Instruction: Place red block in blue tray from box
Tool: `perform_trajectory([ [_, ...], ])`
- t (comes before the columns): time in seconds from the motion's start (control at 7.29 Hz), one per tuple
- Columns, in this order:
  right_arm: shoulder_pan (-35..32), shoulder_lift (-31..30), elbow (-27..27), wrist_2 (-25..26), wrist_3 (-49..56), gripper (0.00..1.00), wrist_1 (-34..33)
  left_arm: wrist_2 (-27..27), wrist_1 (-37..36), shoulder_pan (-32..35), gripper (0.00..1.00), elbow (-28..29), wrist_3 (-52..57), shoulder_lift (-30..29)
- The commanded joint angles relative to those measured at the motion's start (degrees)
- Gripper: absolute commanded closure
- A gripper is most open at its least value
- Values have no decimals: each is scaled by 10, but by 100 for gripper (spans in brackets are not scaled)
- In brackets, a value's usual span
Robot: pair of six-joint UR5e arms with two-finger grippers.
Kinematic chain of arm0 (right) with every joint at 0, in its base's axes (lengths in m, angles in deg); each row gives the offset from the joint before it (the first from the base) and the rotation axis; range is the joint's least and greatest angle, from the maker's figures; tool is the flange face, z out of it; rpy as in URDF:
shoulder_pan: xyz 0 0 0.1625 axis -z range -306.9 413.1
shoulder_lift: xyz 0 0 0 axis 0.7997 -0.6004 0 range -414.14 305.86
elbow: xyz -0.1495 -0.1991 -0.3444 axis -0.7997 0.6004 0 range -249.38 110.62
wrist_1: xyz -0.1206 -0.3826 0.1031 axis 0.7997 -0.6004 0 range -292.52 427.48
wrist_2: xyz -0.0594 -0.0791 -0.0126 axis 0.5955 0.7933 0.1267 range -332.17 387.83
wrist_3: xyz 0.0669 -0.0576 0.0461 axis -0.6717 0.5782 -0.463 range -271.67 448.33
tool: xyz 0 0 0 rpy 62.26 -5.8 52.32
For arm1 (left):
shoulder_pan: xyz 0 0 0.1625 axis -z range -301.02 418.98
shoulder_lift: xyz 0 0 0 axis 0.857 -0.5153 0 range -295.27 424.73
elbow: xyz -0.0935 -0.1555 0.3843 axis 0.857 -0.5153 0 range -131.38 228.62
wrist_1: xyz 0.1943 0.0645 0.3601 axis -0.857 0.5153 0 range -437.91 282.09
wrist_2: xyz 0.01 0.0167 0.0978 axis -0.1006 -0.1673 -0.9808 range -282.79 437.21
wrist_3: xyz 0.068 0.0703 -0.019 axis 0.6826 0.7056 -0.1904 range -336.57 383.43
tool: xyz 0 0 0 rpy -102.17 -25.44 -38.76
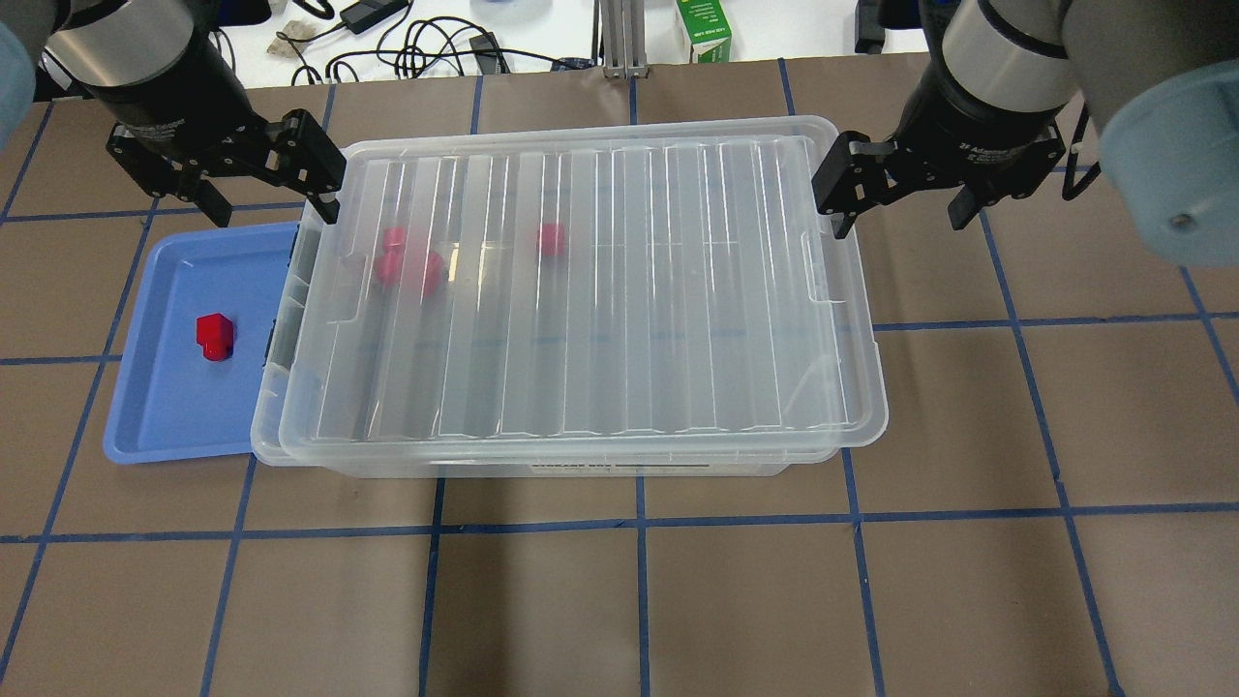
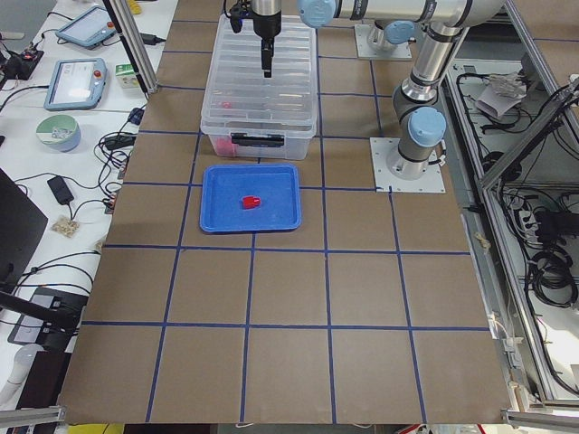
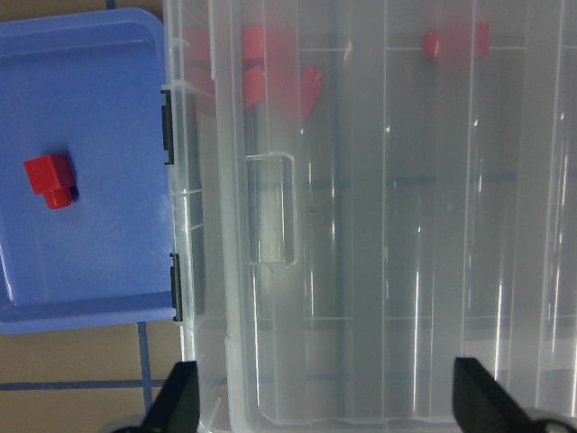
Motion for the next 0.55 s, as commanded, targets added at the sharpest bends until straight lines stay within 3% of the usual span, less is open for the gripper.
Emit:
perform_trajectory([
  [0.0,1,3,12,3,2,0,10,1,1,-2,0,0,0,0],
  [0.41,1,10,32,3,1,0,24,-5,1,1,0,-1,0,0],
])
